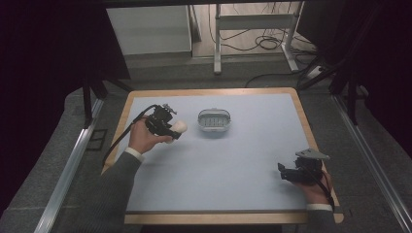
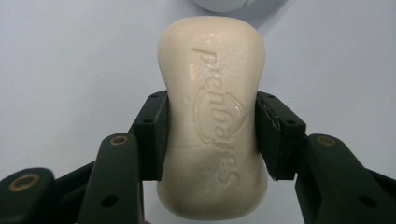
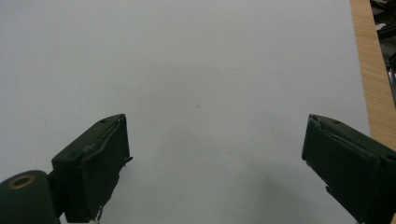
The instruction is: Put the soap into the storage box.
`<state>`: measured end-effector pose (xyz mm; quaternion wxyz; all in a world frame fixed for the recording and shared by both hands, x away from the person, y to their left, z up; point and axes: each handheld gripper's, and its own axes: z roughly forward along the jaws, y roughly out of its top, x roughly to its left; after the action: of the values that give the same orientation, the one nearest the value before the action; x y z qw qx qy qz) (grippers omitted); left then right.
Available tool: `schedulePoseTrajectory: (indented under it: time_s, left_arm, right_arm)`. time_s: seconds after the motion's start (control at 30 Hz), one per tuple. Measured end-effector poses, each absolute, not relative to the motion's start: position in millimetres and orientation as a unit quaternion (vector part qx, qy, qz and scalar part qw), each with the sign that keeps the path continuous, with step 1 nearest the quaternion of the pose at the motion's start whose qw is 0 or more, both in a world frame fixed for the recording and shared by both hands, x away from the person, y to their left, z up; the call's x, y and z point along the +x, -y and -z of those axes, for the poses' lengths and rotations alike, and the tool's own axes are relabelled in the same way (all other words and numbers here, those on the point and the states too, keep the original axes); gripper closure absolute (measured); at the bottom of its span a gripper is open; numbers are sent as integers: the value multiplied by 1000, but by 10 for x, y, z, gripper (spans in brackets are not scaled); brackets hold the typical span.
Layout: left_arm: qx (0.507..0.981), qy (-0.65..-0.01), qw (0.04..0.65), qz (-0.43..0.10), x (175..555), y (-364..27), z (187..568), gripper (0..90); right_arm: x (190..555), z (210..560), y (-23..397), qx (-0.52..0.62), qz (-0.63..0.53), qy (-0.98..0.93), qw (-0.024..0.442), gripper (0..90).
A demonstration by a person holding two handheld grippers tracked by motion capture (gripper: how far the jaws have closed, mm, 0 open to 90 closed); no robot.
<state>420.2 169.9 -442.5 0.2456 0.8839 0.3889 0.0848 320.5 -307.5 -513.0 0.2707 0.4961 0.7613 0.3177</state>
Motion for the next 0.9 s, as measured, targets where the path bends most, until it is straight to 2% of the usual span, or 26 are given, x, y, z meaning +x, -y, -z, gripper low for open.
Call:
schedulePoseTrajectory:
  time_s: [0.9]
  left_arm:
    - [889,-377,242,-92,4430,-1506,4342,496]
  right_arm:
    - [3208,5144,3086,498,-316,-761,270,72]
